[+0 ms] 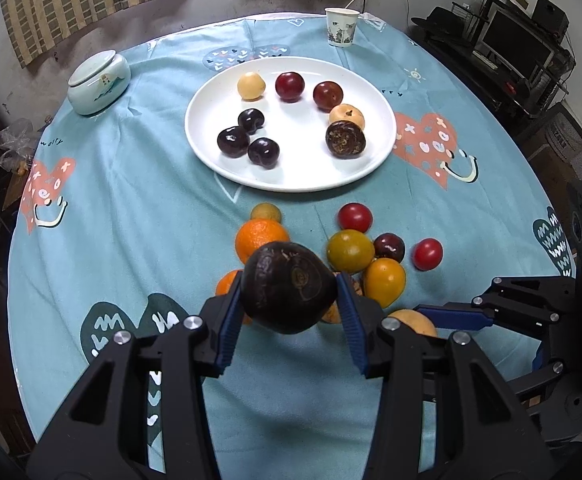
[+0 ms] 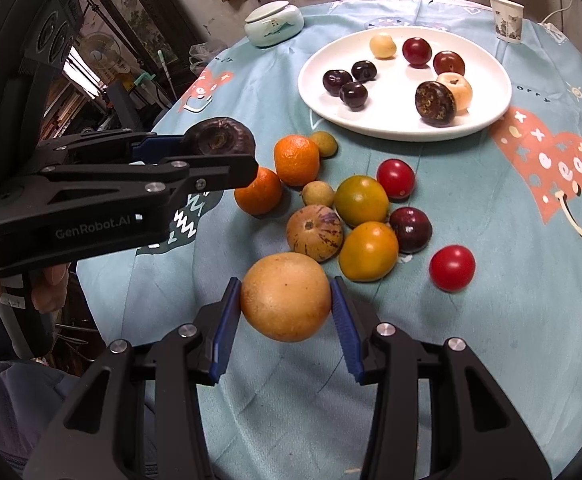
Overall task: Organize fruits
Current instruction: 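Hold the dark mangosteen and tan pear above the fruit pile with both grippers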
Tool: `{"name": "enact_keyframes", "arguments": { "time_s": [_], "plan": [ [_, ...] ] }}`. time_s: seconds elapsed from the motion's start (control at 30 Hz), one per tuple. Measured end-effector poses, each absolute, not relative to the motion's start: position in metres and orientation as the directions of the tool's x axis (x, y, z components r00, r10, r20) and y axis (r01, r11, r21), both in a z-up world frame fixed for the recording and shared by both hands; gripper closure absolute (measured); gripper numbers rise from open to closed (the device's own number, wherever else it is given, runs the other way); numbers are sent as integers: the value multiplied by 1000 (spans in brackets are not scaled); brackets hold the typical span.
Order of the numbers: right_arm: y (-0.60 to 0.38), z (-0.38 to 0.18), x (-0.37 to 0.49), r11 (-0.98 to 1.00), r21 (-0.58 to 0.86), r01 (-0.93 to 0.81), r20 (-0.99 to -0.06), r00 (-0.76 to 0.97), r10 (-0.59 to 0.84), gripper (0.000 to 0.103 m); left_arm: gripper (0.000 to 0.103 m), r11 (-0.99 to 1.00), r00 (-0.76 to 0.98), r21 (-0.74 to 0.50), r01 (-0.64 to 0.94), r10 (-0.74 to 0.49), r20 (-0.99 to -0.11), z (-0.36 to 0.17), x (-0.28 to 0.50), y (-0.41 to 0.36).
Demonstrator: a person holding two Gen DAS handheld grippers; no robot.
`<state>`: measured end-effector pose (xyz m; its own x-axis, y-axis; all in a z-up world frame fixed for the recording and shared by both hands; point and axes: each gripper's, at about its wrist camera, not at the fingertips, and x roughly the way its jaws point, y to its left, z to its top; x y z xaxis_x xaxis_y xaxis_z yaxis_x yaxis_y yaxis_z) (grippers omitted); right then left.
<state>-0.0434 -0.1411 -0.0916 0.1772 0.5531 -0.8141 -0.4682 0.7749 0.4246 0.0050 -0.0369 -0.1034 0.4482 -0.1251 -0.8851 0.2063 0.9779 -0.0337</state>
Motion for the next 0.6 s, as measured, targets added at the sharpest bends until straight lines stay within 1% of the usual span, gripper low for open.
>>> {"name": "enact_keyframes", "arguments": {
  "time_s": [0.6],
  "plan": [
    [-142,-96,-37,775,437,-456,-814,166,557,57,58,981,425,-36,192,-117,-898,-112,11,-36]
  ]
}}
